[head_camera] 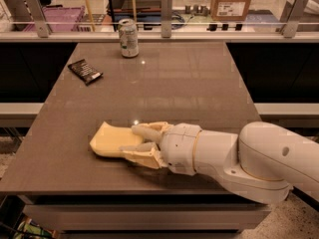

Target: Move sponge near 7up can

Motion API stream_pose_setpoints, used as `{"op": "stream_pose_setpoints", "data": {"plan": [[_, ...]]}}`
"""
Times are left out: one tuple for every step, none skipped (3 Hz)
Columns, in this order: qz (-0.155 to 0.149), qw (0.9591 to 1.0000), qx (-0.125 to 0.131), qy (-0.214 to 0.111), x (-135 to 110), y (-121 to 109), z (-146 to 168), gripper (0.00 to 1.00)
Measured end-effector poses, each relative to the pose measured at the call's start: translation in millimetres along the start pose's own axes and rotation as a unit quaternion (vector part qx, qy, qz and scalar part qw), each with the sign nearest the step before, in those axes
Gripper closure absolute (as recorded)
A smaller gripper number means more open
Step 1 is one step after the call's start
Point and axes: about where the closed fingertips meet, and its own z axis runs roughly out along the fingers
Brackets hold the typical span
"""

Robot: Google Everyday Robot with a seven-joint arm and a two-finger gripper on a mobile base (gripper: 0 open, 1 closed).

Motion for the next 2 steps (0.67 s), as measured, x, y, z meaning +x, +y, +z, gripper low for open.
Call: {"op": "stream_pose_setpoints", "data": {"plan": [[-0.003, 1.0, 0.0, 0.0, -2.4, 1.3, 0.3, 1.0], [-0.012, 0.9999, 0.002, 0.001, -10.1, 0.9, -1.9, 1.0]]}}
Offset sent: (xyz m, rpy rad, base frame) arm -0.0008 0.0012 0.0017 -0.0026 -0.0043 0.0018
